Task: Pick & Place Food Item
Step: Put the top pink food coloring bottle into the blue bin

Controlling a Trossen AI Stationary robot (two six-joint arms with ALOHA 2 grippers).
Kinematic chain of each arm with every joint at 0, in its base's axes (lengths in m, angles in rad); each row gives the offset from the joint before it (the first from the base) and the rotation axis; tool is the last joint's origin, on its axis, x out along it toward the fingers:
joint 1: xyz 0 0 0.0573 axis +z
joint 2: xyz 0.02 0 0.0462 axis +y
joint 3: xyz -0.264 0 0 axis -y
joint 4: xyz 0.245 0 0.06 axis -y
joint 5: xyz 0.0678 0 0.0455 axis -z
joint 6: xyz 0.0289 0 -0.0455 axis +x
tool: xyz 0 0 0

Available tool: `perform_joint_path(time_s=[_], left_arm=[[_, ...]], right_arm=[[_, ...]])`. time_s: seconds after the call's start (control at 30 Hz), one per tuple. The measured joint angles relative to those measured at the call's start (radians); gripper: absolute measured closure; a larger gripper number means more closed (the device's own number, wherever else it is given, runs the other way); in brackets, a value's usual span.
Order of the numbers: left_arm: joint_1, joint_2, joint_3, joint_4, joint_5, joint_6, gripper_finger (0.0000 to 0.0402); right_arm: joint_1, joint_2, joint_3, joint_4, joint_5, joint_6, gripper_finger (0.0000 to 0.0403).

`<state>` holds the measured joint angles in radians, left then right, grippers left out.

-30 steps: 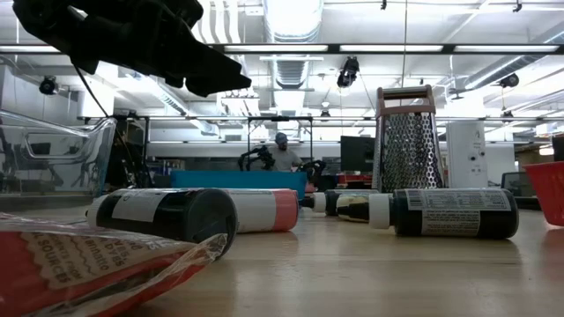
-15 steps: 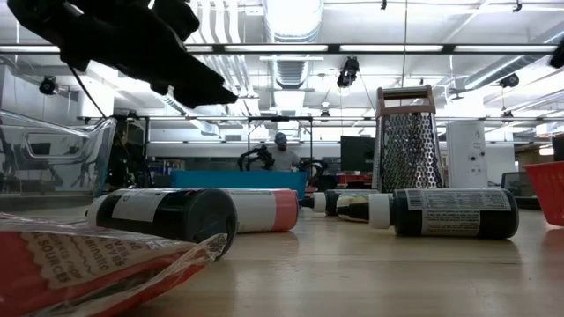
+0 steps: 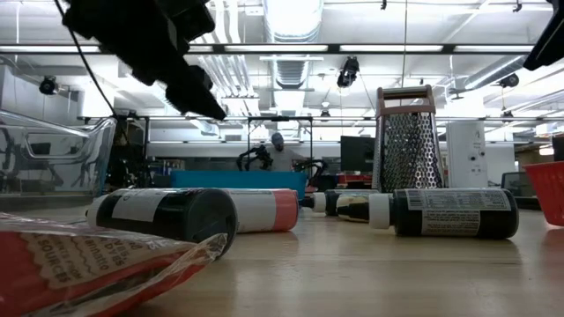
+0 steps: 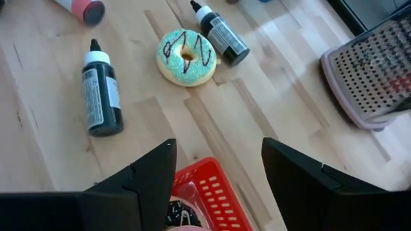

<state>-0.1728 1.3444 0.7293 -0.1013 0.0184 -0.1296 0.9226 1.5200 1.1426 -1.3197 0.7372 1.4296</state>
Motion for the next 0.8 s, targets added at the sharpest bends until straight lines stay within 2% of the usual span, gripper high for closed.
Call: perform_joint_path(time_s=[0.2, 0.4, 0.6, 0.8], left_arm=[[-0.045, 0.098, 0.074, -0.005, 0.000, -0.092, 0.0071], [-0.079, 0.246, 0.143, -0.036, -0.007, -0.141, 0.0071], [-0.071, 0.316, 0.257, -0.241, -0.196, -0.082, 0.0071], [-0.017, 0.318, 0.306, -0.297, -0.317, 0.018, 0.0071]], right_arm=[[0.000, 0.000, -0.023, 0.008, 0.004, 0.002, 0.0177], [0.000, 0.000, -0.049, 0.016, 0.007, -0.001, 0.0177], [0.003, 0.000, -0.067, 0.018, 0.021, -0.001, 0.0177], [0.009, 0.000, -0.068, 0.022, 0.043, -0.015, 0.0177]])
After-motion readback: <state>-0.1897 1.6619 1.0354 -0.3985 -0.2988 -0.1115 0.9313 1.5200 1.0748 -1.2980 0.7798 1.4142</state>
